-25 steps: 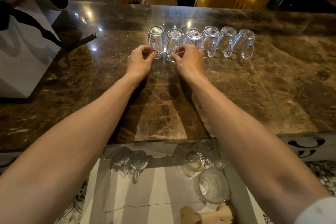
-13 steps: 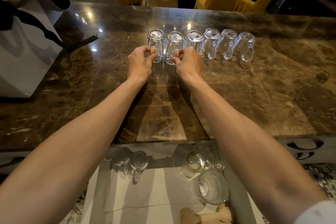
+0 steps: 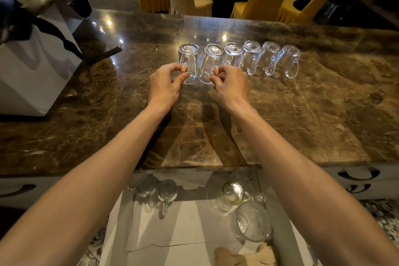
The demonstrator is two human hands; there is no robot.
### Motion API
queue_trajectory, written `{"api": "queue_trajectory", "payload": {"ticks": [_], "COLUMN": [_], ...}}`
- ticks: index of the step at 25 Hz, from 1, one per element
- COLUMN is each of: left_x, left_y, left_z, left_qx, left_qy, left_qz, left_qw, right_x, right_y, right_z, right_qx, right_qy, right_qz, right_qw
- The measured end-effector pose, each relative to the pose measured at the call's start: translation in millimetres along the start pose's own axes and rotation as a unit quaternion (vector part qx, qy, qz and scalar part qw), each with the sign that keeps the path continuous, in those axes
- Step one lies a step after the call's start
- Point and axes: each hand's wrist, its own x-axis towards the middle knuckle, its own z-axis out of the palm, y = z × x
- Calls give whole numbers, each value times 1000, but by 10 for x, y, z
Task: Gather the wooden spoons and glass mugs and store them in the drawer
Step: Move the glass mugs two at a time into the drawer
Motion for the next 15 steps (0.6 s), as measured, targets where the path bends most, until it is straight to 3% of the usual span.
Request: {"api": "queue_trajectory", "payload": {"ticks": [15], "left_x": [-596], "left_y": [423], "left_z": [-516], "left_qx": [-51], "left_qy": [1], "left_qz": [31], "left_qw": [998], "right_x": [-670], "right_y": [-244], "right_z": [-488], "right_qx": [66], "right_qy": [8], "right_qz": [-50], "right_qw": [997]}}
